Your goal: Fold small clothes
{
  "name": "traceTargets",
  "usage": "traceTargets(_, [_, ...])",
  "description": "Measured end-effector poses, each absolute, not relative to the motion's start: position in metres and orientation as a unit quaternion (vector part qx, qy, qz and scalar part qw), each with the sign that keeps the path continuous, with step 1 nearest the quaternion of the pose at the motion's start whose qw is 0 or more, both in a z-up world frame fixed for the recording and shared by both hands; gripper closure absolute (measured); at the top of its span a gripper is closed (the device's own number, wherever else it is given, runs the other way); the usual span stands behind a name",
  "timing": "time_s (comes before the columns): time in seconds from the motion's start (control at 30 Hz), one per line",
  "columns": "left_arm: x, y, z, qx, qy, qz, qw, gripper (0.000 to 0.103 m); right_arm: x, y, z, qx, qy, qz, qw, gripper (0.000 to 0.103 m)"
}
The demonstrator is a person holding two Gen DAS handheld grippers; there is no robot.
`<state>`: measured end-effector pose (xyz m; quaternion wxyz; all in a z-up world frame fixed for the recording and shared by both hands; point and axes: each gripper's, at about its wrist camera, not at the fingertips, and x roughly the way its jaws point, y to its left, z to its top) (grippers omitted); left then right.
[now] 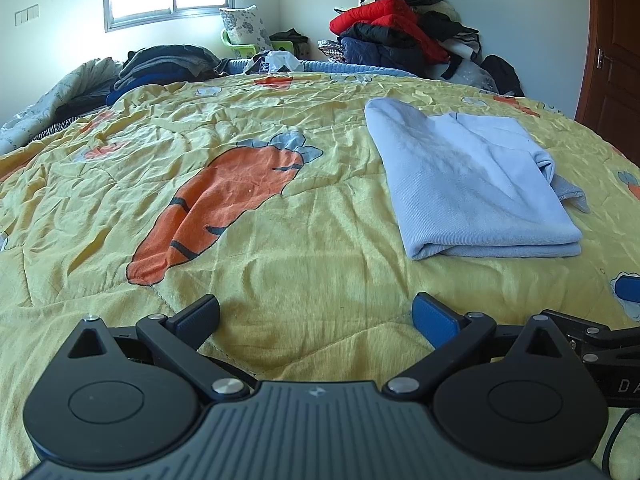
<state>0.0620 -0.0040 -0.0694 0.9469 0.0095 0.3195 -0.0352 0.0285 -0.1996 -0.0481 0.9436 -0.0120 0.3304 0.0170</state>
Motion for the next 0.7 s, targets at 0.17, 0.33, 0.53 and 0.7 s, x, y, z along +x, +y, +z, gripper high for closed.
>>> traceTargets(0.17, [0.062,-0.004,-0.069,0.010,0.320,-0.035,0.947,0.000,0.029,-0.199,-0.049,-0.011,0.330,0.013,0.944,0.000])
traceTargets(0.33, [0.062,-0.004,-0.069,0.009,0.320,-0.035,0.947,0.000,0.031,-0.198,-0.049,-0.007,0.330,0.010,0.944,0.000])
traceTargets(0.53, [0.062,-0.003,-0.069,0.006,0.319,-0.036,0.947,0.000,0.037,-0.201,-0.049,-0.001,0.330,-0.011,0.944,0.000])
traceTargets(0.7, [0.058,0.016,-0.068,-0.052,0.304,-0.020,0.951,0.000,0.036,-0.212,-0.048,-0.004,0.329,-0.033,0.944,0.000])
